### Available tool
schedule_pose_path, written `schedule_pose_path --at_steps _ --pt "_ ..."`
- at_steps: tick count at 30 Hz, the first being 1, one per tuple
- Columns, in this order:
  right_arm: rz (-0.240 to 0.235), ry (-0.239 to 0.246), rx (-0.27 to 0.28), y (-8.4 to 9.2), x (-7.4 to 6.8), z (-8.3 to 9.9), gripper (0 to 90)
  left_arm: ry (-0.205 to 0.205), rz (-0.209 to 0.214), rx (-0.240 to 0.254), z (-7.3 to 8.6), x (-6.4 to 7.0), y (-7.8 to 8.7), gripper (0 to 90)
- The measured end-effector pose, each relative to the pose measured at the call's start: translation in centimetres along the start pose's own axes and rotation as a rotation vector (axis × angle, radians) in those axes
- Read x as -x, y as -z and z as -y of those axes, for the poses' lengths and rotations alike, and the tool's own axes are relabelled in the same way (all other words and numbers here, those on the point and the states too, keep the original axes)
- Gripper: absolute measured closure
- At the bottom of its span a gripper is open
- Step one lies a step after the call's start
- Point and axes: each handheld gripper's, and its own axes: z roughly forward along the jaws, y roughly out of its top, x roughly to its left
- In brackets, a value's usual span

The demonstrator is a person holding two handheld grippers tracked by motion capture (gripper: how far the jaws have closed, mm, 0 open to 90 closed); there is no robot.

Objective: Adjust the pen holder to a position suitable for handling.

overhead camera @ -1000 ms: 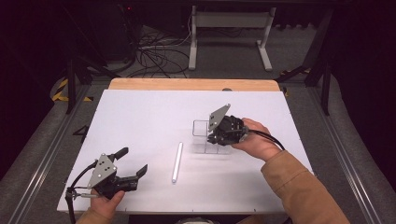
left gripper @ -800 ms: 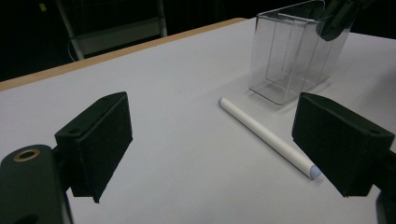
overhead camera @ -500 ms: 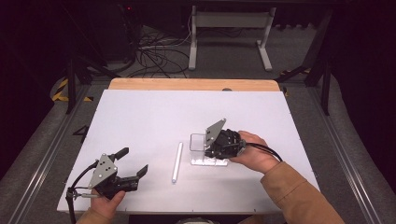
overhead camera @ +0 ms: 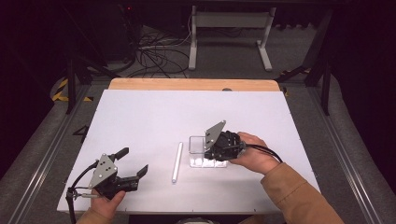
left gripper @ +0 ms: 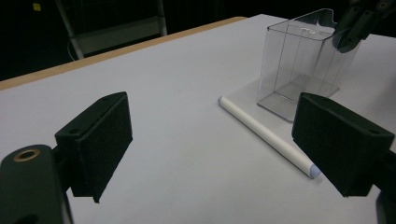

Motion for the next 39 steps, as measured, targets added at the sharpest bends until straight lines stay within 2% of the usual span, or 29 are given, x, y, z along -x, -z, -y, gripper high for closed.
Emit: schedule_pose_path --at_steps 12,20,25,28,33,39 --pt "-0.008 0.022 0.010 0.0 -0.1 0.0 86.5 0.004 0.000 0.000 0.0 0.0 0.1 13.0" --pt "-0.005 0.011 0.000 0.0 -0.3 -0.1 85.4 -0.002 0.002 -0.002 0.0 0.1 -0.1 13.0" --pt "0.010 0.005 0.037 0.5 -0.3 0.0 69.3 0.005 0.002 0.000 -0.1 0.1 -0.1 13.0" --pt "0.024 -0.008 0.091 1.3 -0.3 0.1 58.5 0.001 0.005 -0.002 -0.1 0.1 -0.2 13.0" --pt "0.068 -0.056 0.216 3.0 -0.5 0.4 39.1 0.000 0.009 0.003 -0.4 0.1 -0.3 13.0" --pt "0.095 -0.073 0.265 3.8 -0.9 0.7 30.7 0.012 0.013 0.004 -0.5 0.1 -0.5 12.9"
